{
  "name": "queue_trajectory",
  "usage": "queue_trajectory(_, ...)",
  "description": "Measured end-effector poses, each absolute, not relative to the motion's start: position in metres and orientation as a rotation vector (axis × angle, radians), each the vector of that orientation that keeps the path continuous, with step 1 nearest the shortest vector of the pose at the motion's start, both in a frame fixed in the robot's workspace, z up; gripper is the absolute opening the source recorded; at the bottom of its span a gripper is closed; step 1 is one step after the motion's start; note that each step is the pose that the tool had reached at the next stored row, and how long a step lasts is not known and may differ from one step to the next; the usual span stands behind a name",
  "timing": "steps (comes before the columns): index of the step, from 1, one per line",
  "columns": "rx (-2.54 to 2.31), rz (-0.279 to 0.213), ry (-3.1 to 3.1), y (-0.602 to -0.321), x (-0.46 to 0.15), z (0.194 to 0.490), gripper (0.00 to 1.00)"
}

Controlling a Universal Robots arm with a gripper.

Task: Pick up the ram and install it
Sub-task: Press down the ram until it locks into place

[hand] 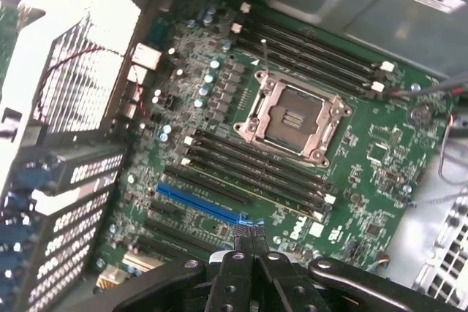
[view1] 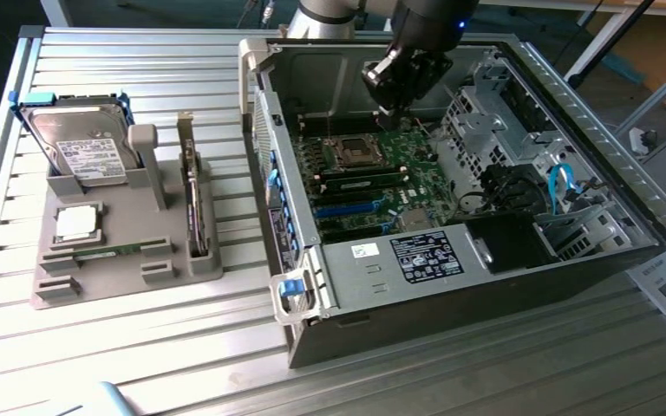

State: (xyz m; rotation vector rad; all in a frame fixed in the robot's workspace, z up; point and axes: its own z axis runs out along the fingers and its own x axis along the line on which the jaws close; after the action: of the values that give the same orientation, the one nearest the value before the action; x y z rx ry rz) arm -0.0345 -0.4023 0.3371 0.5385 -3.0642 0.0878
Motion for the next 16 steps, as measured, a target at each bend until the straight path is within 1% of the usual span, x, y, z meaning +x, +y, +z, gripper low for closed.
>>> queue_trajectory(11, 0.201, 0.083, -3.100, -0.4023, -0.0345, 0.3371, 0.11)
queue_trajectory(16, 0.163, 0.083, -3.103, -0.4023, -0.0345, 0.3371, 0.11)
